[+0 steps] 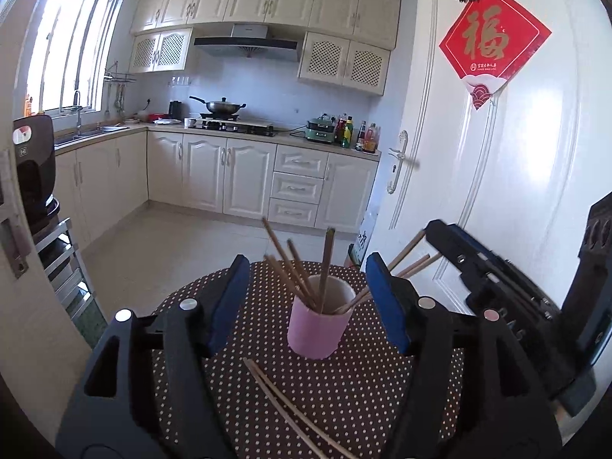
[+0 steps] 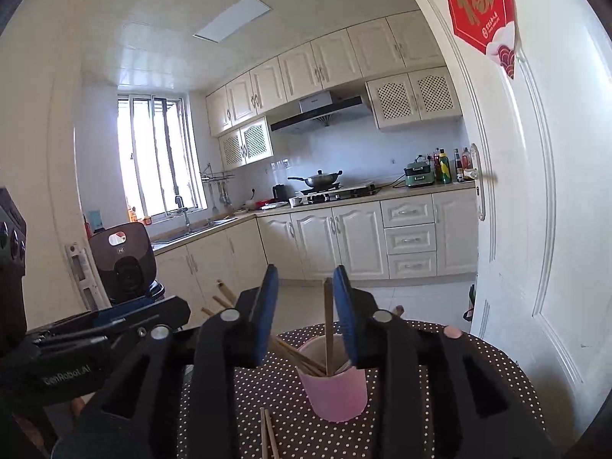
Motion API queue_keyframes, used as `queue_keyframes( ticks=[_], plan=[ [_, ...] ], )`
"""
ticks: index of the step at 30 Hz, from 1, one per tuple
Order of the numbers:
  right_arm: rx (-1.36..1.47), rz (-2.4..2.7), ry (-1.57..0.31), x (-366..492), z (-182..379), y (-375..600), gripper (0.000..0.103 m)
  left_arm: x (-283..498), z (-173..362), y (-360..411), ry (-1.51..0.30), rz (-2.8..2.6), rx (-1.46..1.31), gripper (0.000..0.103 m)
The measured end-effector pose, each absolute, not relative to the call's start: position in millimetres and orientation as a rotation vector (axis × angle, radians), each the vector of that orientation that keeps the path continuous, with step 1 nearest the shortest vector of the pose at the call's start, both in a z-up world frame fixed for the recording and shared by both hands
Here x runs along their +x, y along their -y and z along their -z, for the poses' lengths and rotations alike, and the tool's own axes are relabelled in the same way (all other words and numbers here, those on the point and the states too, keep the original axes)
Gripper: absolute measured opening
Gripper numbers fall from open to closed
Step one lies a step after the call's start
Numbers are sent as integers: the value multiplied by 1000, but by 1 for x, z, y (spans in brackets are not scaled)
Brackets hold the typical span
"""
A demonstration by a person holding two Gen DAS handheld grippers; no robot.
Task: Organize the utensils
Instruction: 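Withdraw both open tools from the cup toward the last two chopsticks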
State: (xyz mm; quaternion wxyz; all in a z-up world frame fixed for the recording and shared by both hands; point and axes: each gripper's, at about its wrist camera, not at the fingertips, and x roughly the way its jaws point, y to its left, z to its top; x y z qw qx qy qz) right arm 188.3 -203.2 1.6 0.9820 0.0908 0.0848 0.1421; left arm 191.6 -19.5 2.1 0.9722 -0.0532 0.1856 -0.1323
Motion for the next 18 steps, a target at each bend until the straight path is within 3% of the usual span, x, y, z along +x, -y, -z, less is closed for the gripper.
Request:
queue_keyframes(
  ticks=[9, 18],
  plan=[
    [159, -284, -193, 154, 4, 203, 40, 165, 9, -2, -411, 224, -114, 69],
    [149, -286, -313, 141, 39, 199, 42, 171, 57, -20, -652, 230, -186, 73]
  ],
)
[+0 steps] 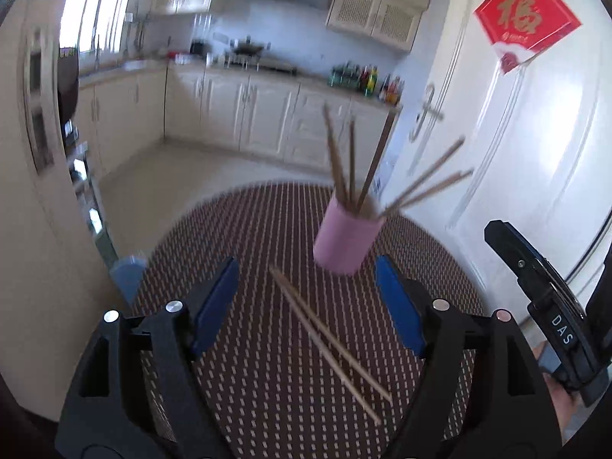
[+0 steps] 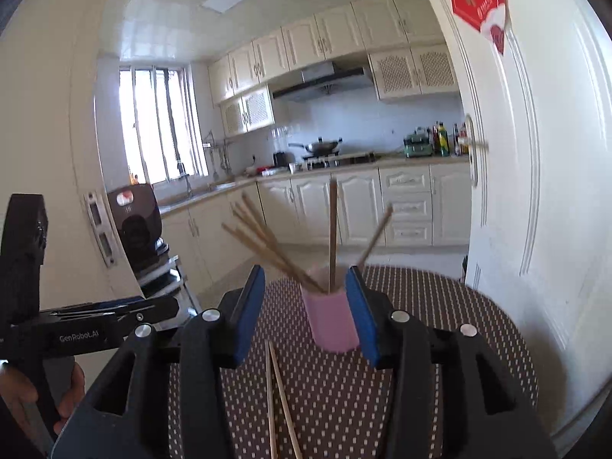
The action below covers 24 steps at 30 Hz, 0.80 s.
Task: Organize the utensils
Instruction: 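Withdraw both open tools from the cup toward the last two chopsticks, then close the left tool on one chopstick while the right tool grasps the other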
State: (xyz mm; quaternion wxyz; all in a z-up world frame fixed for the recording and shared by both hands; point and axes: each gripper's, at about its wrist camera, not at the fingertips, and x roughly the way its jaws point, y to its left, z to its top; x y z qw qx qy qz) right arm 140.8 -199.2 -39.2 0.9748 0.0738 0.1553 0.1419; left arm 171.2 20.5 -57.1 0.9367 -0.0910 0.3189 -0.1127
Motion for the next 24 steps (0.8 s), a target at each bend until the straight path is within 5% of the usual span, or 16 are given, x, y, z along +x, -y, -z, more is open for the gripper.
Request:
queue_keyframes(
  ticks=[9, 24],
  plan=[
    [169, -310, -477, 151, 76, 195, 46, 194, 120, -11, -926, 238, -229, 73],
    [254, -310, -641, 180, 118, 217, 48, 230, 168, 18, -1078, 221, -202, 72]
  ],
)
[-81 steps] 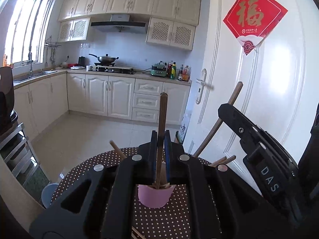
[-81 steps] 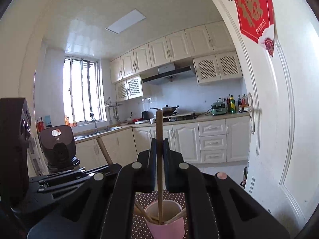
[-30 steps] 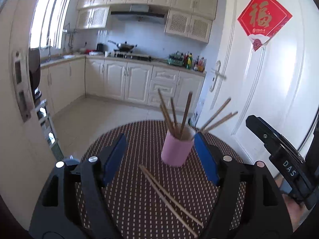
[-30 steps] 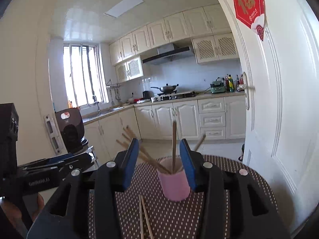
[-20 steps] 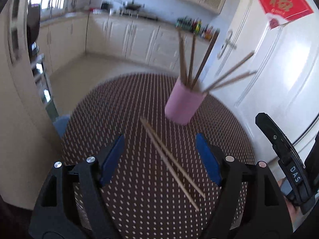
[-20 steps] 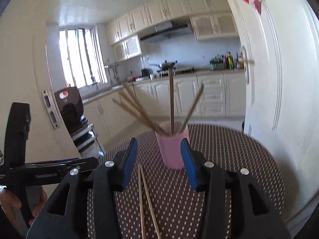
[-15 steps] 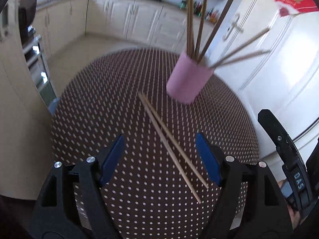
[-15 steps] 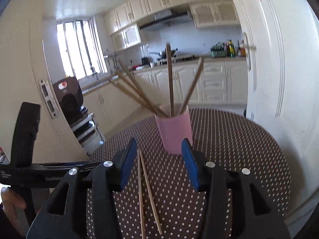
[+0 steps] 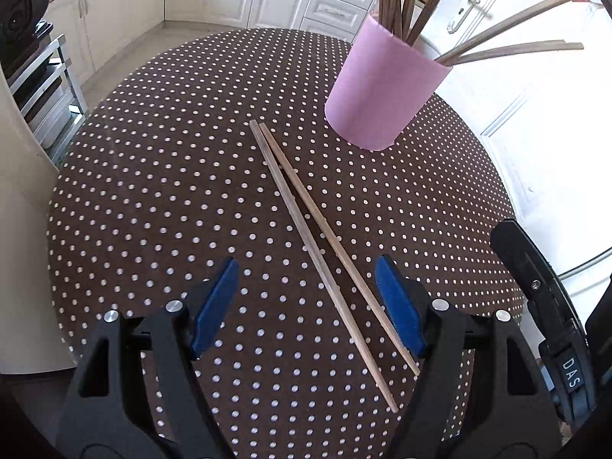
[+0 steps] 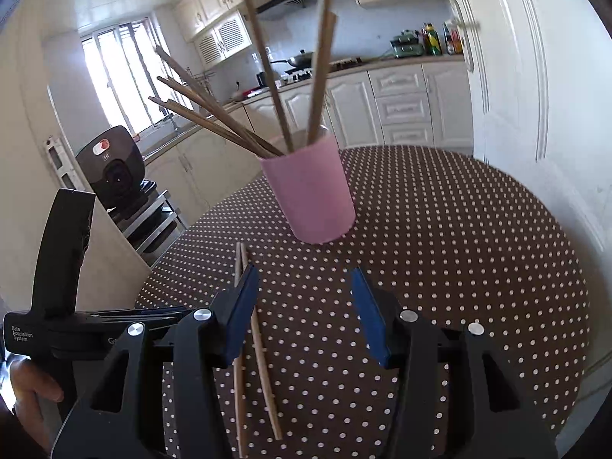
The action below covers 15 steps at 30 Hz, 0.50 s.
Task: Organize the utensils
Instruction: 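Close the left tool on one chopstick while the right tool grasps the other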
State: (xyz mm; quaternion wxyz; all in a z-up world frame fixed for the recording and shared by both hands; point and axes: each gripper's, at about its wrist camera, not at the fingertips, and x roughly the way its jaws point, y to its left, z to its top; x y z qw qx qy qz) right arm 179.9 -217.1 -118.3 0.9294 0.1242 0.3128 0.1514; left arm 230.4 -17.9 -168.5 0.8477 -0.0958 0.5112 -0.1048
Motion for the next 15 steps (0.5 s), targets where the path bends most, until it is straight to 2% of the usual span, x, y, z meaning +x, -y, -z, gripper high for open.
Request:
queue_keyframes(
  ticks=[6, 9, 11, 15],
  plan=[
    [272, -310, -664, 184, 126, 225, 48, 241, 182, 30, -1111, 197, -162, 46],
    [277, -314, -675, 187, 128, 226, 48, 245, 183, 35, -1099, 184, -132, 43],
    [276, -316, -682, 191, 129, 226, 49, 252, 185, 40, -1094, 163, -111, 36],
    [275, -325, -702, 196, 132, 225, 49, 267, 186, 45, -1090, 157, -94, 32]
  ],
)
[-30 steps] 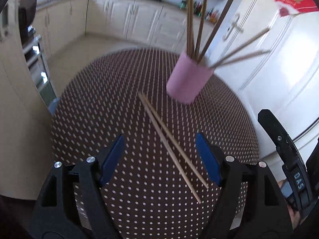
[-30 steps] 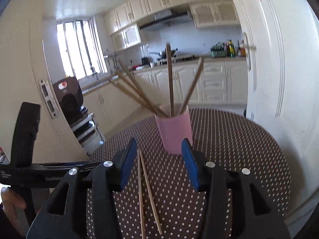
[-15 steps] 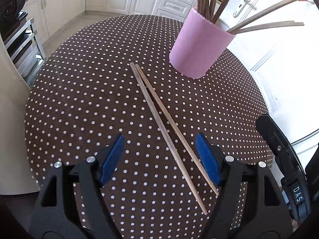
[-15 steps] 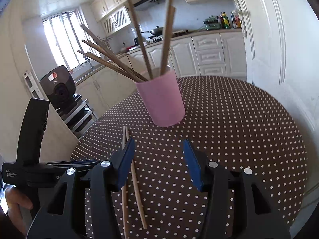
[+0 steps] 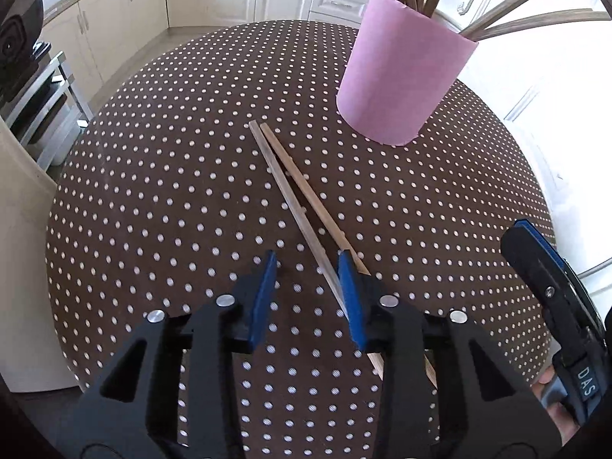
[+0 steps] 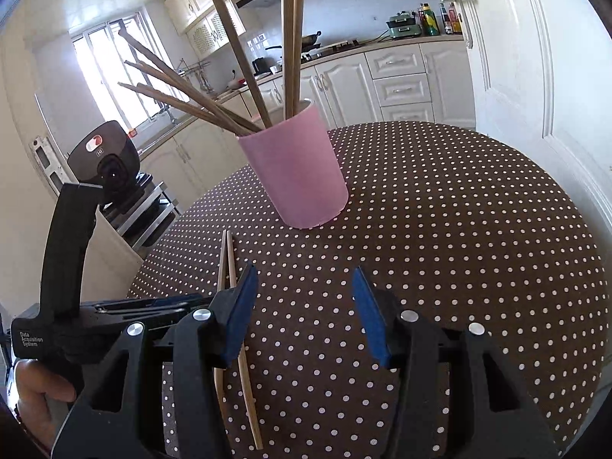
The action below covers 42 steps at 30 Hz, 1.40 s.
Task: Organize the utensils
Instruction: 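Close the left tool on one chopstick while the right tool grasps the other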
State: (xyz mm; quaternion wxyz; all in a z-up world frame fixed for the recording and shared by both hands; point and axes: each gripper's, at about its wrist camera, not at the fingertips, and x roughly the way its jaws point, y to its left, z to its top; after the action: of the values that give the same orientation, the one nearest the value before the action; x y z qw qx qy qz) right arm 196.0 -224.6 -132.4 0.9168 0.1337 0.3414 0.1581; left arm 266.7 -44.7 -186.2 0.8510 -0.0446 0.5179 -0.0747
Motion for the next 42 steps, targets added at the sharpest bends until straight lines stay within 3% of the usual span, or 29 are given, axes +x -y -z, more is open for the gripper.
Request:
queue_keyframes(
  ticks=[7, 26, 34, 39, 42],
  plan=[
    [252, -352, -748, 207, 135, 212, 49, 296, 181, 32, -1112, 185, -89, 14],
    [-32, -444, -922, 269, 156, 113, 48, 328, 183, -30, -1119, 157, -73, 14],
    [-171, -426, -928, 286, 161, 85, 30, 348, 188, -27, -1111, 164, -43, 14],
    [-204, -442, -923, 288, 164, 77, 5, 349, 193, -31, -1076, 170, -41, 13],
    [-180, -454, -928, 289, 165, 81, 5, 334, 188, -28, -1057, 171, -58, 8]
  ],
)
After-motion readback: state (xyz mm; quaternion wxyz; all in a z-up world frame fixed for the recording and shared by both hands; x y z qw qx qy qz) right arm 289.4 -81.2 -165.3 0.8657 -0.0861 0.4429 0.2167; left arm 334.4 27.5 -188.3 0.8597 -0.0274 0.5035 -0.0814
